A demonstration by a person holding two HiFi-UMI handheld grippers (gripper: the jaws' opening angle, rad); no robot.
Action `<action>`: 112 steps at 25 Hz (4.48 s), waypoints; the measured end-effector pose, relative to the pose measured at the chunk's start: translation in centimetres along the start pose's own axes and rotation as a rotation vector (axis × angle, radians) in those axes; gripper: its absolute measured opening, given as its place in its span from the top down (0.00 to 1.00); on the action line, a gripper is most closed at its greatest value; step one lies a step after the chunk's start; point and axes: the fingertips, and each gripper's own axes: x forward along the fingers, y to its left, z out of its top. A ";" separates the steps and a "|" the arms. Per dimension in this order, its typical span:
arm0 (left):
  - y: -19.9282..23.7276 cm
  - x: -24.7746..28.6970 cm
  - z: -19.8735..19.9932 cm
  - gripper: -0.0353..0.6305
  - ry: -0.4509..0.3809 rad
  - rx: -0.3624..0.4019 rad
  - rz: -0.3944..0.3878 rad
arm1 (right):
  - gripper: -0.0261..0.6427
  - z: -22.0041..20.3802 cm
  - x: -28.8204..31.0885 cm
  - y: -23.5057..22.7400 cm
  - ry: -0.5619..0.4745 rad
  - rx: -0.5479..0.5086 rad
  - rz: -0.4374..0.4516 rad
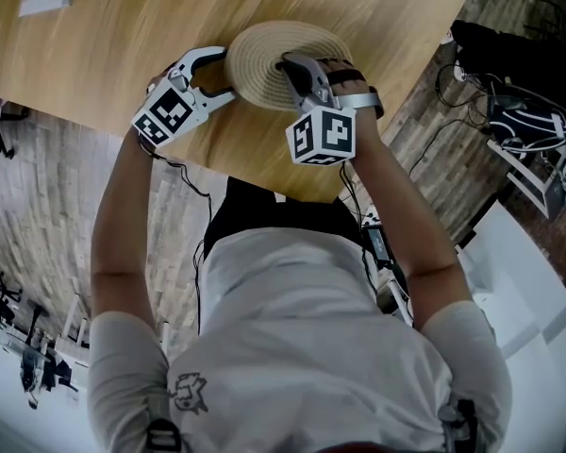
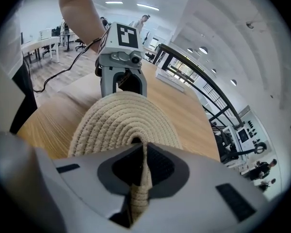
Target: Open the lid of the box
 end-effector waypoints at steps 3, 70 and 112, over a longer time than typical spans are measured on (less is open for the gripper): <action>0.0 0.1 0.0 0.53 0.006 0.005 0.002 | 0.92 -0.1 -0.1 -0.1 -0.004 0.003 -0.010; -8.2 -10.6 17.3 0.56 -0.303 -0.078 0.416 | 0.92 4.1 -20.7 -4.6 -0.338 0.536 -0.273; -31.4 -16.6 22.8 0.94 -0.456 -0.127 0.698 | 0.92 1.3 -37.4 10.4 -0.616 0.536 -0.189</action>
